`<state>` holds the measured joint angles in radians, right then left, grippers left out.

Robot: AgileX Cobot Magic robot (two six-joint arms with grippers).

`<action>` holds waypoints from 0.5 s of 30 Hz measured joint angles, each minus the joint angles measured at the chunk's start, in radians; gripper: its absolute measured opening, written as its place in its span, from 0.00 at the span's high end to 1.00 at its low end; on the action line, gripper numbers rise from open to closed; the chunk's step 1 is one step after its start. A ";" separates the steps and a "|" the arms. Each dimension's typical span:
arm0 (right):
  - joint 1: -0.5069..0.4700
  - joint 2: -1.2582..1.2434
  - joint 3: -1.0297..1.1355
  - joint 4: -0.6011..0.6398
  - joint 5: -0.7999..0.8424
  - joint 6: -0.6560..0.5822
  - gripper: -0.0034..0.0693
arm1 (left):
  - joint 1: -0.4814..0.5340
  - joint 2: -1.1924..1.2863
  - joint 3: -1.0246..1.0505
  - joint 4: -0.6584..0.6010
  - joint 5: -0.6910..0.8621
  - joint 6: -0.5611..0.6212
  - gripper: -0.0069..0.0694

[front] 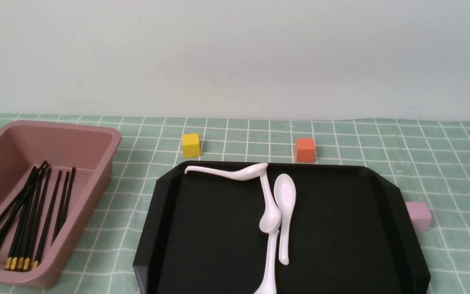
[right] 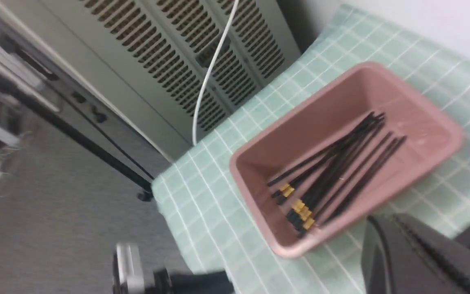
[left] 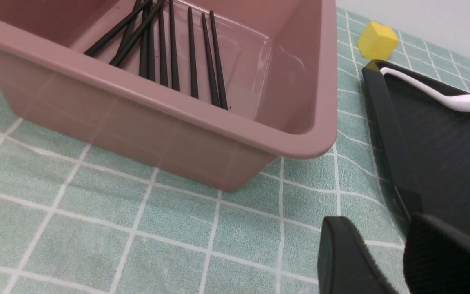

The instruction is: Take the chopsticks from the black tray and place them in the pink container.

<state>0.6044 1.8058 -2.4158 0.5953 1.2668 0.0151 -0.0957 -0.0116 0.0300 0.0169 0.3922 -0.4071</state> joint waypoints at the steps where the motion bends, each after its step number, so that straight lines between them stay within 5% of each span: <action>1: 0.000 -0.057 0.044 -0.022 0.000 -0.015 0.96 | 0.000 0.000 0.000 0.000 0.000 0.000 0.60; 10: 0.000 -0.574 0.628 -0.327 0.000 -0.030 0.95 | 0.000 0.000 0.000 0.000 0.000 0.000 0.60; 15: 0.000 -0.950 1.128 -0.406 -0.209 -0.030 0.95 | 0.000 0.000 0.000 0.000 0.000 0.000 0.60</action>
<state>0.6044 0.8557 -1.2882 0.1898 1.0577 -0.0147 -0.0957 -0.0116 0.0300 0.0169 0.3922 -0.4071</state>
